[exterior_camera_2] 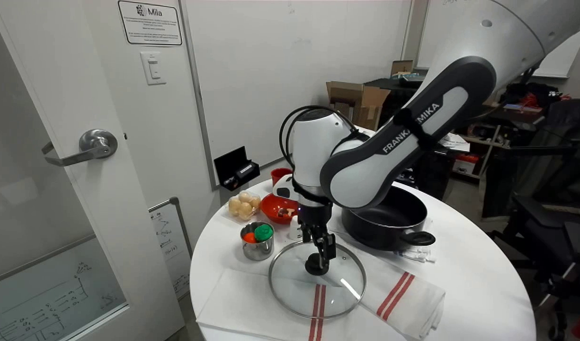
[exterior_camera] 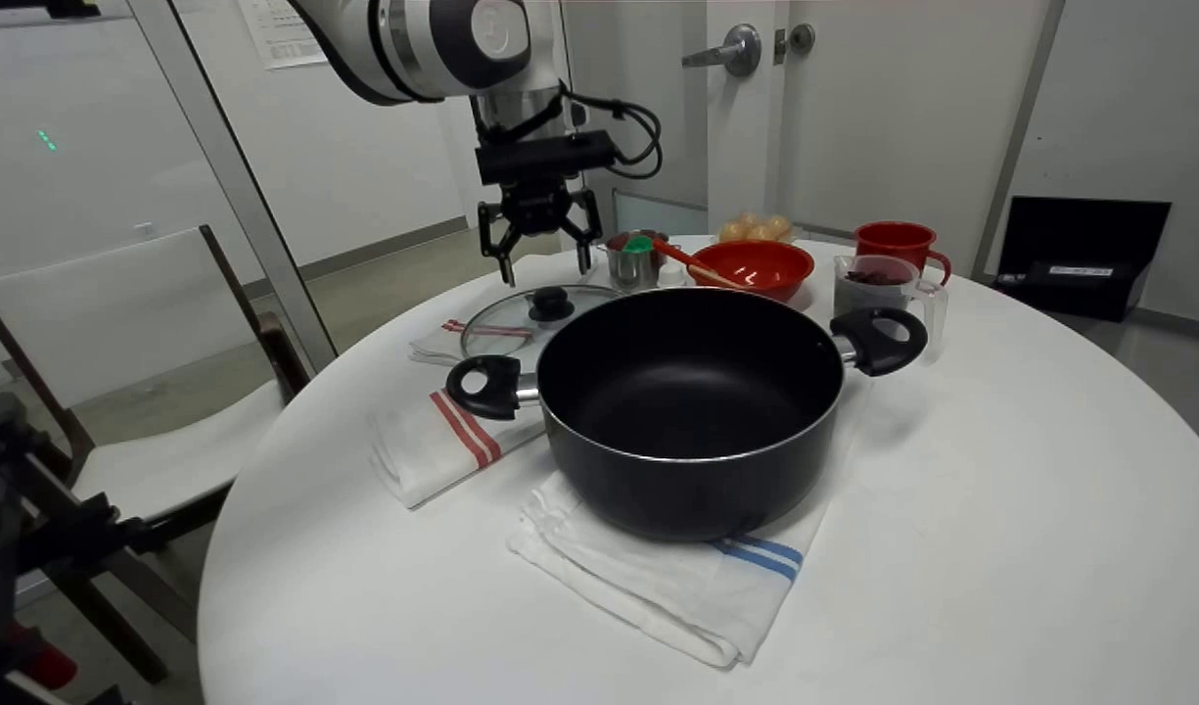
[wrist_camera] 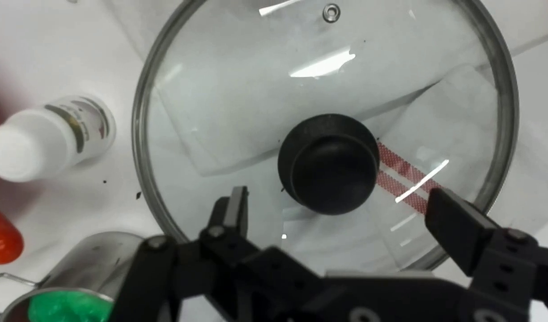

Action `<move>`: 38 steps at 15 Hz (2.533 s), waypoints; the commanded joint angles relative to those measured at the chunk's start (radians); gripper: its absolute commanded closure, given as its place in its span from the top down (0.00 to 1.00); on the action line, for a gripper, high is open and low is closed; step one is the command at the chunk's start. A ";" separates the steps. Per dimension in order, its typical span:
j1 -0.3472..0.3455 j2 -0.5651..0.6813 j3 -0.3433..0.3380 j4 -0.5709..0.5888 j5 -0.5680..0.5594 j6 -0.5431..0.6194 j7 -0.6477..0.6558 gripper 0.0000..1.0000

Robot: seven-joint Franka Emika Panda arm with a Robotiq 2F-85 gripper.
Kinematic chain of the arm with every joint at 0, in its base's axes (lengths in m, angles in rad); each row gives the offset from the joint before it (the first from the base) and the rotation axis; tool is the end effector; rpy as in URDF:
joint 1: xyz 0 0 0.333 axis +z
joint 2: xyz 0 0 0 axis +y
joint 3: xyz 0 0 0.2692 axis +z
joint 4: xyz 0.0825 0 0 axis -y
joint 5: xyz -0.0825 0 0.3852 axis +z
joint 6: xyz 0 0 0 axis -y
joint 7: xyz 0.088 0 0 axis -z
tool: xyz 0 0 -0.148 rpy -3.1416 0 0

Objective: Place the lid on the pot

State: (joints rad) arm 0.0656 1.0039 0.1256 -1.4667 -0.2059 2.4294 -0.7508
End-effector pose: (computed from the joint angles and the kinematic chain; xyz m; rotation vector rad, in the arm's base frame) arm 0.6494 0.1155 0.0100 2.7089 1.5585 -0.0555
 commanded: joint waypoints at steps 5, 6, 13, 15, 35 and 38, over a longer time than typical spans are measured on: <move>0.002 0.115 0.003 0.178 -0.013 -0.122 -0.022 1.00; 0.002 0.120 0.003 0.190 -0.013 -0.129 -0.022 1.00; 0.000 0.139 0.008 0.235 -0.007 -0.157 -0.042 0.44; -0.001 0.138 0.010 0.239 -0.006 -0.164 -0.045 0.31; -0.070 -0.168 0.113 -0.047 0.060 -0.104 -0.154 0.25; -0.081 -0.244 0.119 -0.115 0.077 -0.112 -0.165 0.25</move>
State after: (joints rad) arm 0.0116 0.8763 0.2296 -1.4675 -0.1610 2.3150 -0.8789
